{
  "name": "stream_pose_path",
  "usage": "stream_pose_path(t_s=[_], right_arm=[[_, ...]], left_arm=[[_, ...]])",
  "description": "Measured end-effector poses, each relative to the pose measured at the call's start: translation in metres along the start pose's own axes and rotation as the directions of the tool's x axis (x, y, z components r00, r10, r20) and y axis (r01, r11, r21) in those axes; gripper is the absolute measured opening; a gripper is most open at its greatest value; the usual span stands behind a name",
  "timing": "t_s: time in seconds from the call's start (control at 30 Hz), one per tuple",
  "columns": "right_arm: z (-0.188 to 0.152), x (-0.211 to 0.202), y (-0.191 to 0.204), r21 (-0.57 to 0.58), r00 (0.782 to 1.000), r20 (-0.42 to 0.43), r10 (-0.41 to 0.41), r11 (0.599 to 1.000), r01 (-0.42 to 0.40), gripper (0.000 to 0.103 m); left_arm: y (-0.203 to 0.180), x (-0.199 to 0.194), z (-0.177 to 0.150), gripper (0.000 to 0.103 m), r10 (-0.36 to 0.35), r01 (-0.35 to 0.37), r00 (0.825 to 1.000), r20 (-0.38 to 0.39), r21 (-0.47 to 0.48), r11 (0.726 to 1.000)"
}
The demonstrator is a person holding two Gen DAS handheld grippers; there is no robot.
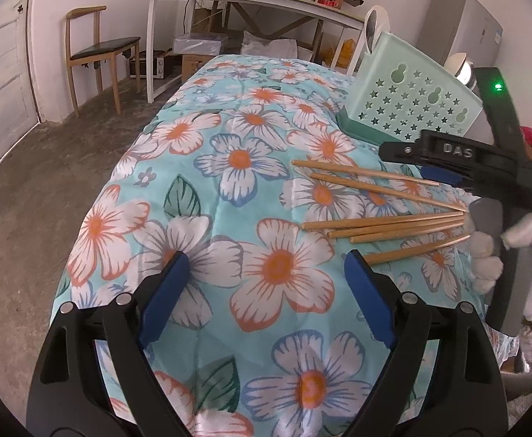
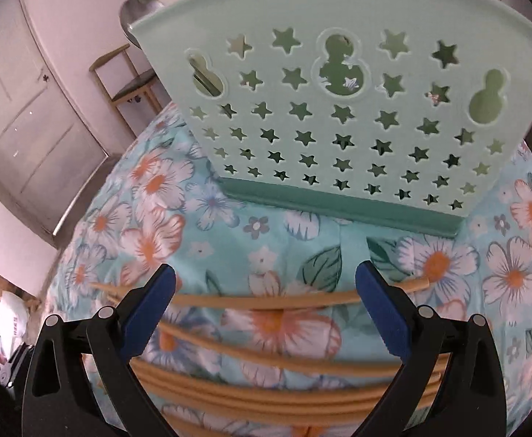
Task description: Organize utensils
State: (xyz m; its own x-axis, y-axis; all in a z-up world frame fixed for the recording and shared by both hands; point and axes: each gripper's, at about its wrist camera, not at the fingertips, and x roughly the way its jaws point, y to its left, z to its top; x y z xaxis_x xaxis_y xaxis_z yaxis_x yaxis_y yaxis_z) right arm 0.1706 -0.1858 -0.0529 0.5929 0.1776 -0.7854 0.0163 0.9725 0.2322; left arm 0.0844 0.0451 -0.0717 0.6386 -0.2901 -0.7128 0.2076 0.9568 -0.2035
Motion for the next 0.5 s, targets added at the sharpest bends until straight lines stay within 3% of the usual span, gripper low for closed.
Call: stream_pose_path(t_s=[0.23, 0.5], right_arm=[[-0.005, -0.004, -0.002, -0.023, 0.999, -0.002, -0.042, 0.999, 0.042, 0.096], [-0.016, -0.057, -0.042, 0.01, 0.996, 0.056, -0.063, 0.998, 0.063, 0.096]], left_arm=[[0.001, 0.0, 0.0, 0.083, -0.006, 0.006, 1.0, 0.002, -0.002, 1.0], [0.002, 0.0, 0.0, 0.083, -0.008, 0.008, 1.0, 0.001, -0.006, 1.0]])
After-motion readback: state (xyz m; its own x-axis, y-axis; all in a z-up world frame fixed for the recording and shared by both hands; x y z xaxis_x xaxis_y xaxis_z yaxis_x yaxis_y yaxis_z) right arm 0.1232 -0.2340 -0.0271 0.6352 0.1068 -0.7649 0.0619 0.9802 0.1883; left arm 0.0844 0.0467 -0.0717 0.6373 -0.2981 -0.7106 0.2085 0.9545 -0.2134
